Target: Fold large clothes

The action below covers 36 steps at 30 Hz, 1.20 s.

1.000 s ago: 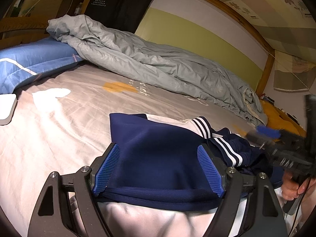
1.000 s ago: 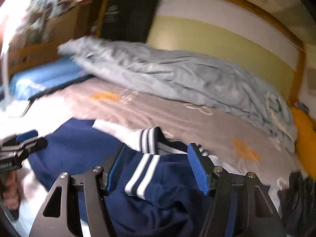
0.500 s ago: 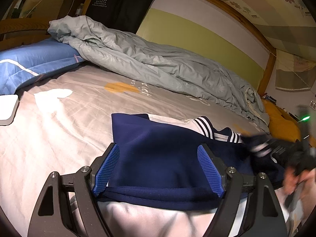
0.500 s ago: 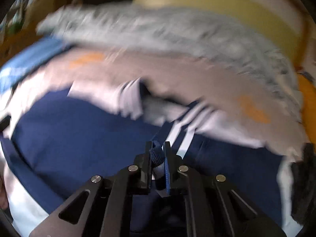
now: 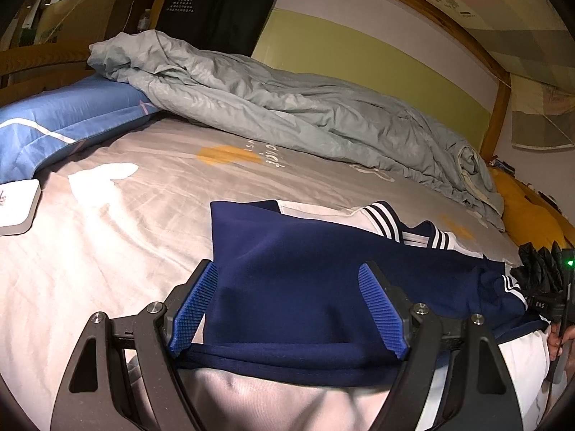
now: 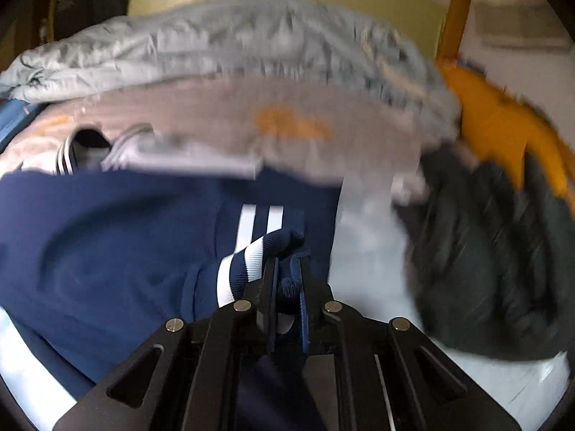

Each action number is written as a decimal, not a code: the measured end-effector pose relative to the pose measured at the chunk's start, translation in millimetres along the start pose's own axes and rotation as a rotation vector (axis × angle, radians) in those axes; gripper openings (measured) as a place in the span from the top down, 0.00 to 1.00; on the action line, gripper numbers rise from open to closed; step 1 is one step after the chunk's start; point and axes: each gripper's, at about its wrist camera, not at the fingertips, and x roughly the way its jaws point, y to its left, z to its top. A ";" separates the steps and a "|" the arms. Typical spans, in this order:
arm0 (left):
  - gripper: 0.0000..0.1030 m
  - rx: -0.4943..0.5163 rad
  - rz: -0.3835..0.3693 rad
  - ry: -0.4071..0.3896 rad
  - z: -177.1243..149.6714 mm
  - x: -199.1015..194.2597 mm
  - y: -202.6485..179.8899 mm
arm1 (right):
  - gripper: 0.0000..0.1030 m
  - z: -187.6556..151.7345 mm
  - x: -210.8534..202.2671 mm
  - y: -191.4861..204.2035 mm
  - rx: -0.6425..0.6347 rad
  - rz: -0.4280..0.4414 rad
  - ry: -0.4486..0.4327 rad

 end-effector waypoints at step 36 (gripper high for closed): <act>0.11 0.325 0.290 0.309 25.9 72.7 -26.7 | 0.85 18.1 -2.4 6.4 0.008 0.316 0.060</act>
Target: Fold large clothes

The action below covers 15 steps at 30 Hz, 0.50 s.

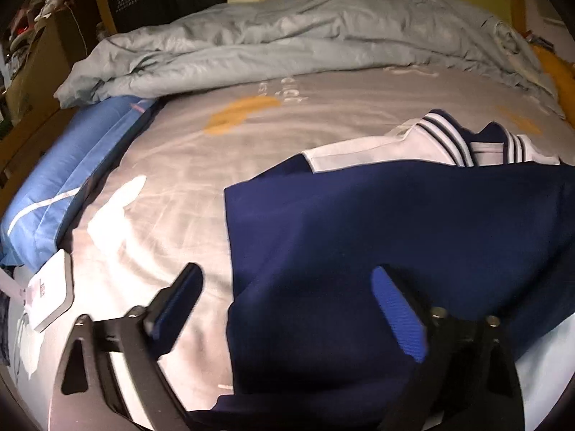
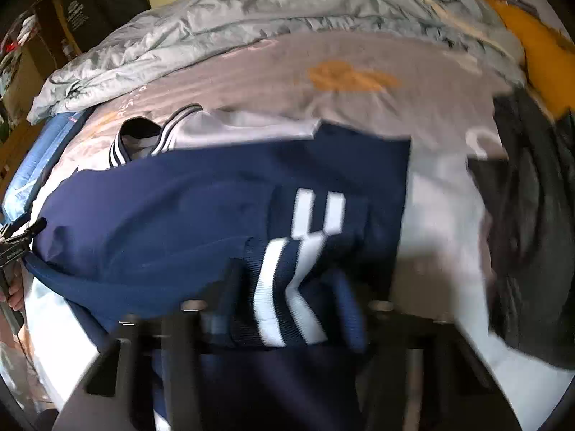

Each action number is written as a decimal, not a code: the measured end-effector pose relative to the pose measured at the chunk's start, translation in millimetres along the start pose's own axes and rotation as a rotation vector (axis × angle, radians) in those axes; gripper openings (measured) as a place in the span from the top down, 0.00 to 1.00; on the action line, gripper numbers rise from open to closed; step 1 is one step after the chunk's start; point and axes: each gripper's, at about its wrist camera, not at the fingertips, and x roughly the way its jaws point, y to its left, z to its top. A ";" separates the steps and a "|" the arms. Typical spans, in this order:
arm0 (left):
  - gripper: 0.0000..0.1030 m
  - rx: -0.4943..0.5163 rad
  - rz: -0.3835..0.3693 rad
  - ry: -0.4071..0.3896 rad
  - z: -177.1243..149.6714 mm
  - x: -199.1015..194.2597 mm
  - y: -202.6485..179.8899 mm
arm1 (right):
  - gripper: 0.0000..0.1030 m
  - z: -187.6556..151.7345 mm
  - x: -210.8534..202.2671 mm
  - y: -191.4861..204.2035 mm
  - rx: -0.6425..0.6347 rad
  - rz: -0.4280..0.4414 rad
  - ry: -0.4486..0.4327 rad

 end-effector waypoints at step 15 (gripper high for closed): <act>0.11 -0.032 -0.143 -0.239 -31.4 -62.1 13.8 | 0.58 -9.8 -16.2 -27.4 0.089 -0.119 -0.083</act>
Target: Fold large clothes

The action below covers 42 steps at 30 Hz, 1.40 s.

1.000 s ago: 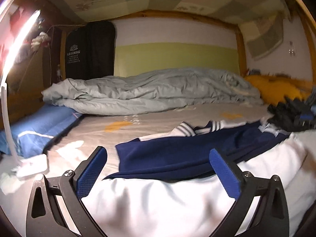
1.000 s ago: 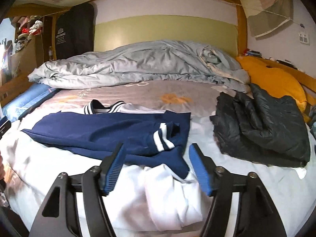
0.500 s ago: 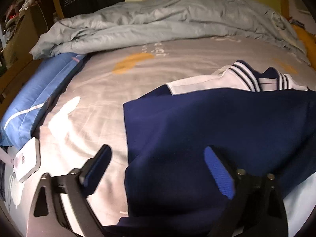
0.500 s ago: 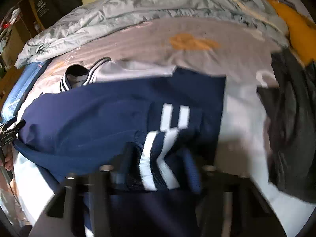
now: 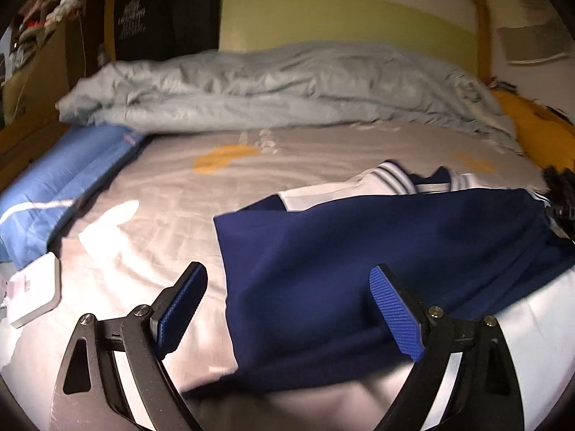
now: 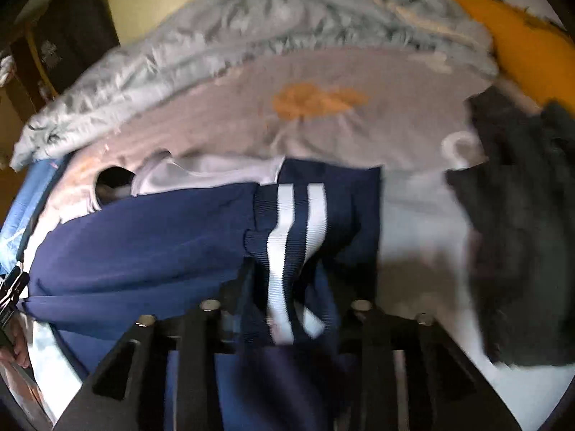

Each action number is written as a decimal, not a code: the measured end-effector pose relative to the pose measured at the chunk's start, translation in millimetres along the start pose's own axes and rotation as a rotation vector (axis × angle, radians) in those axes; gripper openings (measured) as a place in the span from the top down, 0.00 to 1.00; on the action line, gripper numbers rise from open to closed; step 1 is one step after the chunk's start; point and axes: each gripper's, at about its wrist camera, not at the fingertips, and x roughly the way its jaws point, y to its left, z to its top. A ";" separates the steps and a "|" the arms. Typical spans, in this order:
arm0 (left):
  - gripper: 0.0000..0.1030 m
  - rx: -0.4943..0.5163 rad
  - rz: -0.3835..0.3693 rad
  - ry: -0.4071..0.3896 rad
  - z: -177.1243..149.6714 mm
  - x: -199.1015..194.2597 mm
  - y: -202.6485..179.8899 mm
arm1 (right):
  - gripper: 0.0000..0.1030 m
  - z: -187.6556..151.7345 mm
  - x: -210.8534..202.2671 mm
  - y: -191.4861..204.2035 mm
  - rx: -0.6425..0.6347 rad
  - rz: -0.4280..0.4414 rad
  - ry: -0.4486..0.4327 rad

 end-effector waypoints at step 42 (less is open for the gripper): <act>0.00 0.334 0.156 0.013 -138.5 -91.8 -58.9 | 0.24 -191.8 -95.4 88.0 -0.538 -0.301 -0.182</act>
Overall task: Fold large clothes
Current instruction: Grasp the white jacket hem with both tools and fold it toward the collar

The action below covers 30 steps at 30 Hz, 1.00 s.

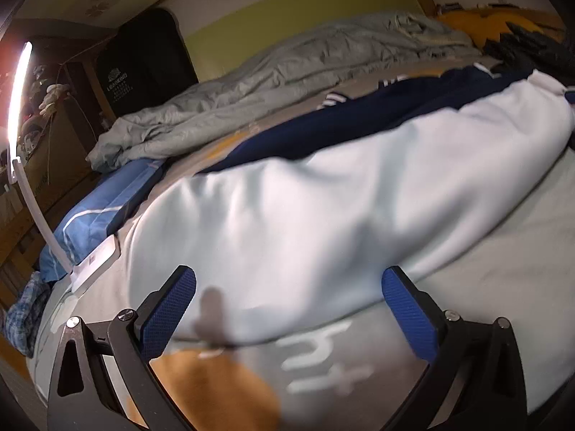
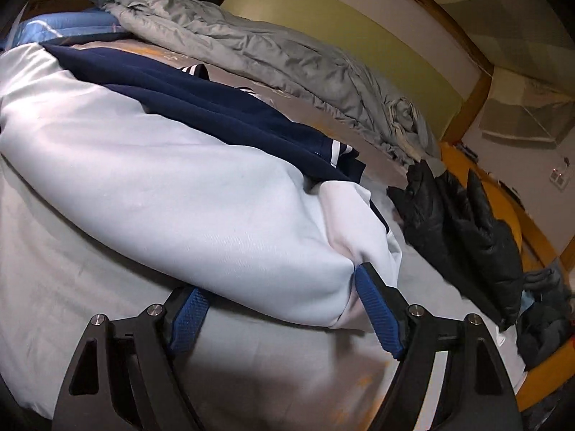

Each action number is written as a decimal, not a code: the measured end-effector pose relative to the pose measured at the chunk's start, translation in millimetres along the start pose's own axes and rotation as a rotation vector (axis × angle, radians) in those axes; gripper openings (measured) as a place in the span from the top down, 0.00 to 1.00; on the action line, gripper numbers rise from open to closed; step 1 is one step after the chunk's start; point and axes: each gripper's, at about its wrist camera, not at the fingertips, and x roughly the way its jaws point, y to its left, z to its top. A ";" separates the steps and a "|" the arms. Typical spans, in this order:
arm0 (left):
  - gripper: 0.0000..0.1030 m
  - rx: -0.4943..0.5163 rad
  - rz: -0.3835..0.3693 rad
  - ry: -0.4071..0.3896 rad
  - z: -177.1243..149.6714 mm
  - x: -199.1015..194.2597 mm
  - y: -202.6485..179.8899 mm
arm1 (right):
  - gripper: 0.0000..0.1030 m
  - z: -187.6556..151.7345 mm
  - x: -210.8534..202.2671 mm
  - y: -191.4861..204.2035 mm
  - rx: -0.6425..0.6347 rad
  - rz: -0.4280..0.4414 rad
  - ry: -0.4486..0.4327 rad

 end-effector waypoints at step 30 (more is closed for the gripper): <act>0.21 0.193 -0.322 0.082 6.6 5.9 17.9 | 0.32 -2.7 -9.7 -29.2 0.076 0.280 0.008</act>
